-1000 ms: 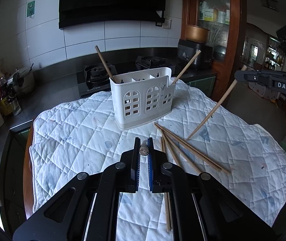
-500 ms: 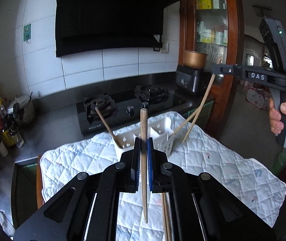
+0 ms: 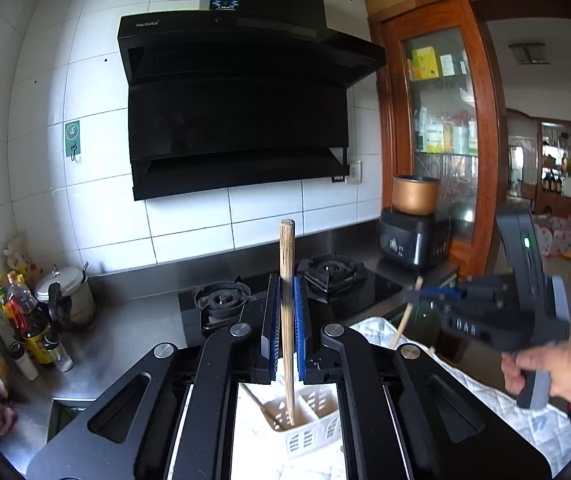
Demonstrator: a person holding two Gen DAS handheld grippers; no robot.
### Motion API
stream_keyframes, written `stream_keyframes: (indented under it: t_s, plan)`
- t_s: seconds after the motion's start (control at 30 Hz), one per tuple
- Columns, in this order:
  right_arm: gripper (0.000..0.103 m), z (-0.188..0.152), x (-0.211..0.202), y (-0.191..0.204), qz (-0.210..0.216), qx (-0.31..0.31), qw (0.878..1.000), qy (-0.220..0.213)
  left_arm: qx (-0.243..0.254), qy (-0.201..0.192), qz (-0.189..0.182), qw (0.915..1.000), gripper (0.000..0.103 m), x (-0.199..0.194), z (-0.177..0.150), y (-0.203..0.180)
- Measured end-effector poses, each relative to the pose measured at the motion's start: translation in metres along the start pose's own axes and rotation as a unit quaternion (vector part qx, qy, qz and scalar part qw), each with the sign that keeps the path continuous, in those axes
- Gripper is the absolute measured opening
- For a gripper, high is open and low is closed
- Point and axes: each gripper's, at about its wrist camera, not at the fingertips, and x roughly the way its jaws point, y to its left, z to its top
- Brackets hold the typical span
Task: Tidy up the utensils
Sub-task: 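Carry the chopsticks in both tools up over the white caddy, then open both tools to drop the chopsticks into the white caddy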
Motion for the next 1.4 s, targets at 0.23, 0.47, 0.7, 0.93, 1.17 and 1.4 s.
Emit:
stream_keyframes:
  t_s: [0.23, 0.47, 0.7, 0.93, 1.17, 1.4]
  plan:
    - [0.007, -0.020, 0.021, -0.002, 0.004, -0.005, 1.000, 0.022, -0.008, -0.002, 0.017, 0.9998, 0.006, 0.033, -0.012, -0.003]
    - [0.007, -0.032, 0.028, 0.001, 0.006, -0.010, 0.999, 0.032, -0.034, 0.032, 0.016, 0.9988, 0.006, 0.062, -0.039, 0.010]
    - [0.007, -0.038, 0.029, 0.002, 0.005, -0.010, 0.999, 0.039, -0.062, 0.062, 0.002, 0.9962, 0.006, 0.075, -0.068, 0.024]
    - [0.022, -0.038, 0.020, 0.003, 0.002, -0.008, 1.000, 0.030, -0.068, 0.081, -0.002, 0.9944, 0.009, 0.078, -0.081, 0.028]
    - [0.041, -0.042, -0.025, 0.008, -0.008, -0.017, 1.000, -0.005, -0.060, 0.053, 0.010, 0.9968, 0.034, 0.044, -0.072, 0.027]
    - [0.043, -0.093, -0.069, 0.019, 0.016, -0.026, 1.000, 0.002, -0.061, 0.065, 0.010, 0.9959, 0.034, -0.013, -0.088, 0.027]
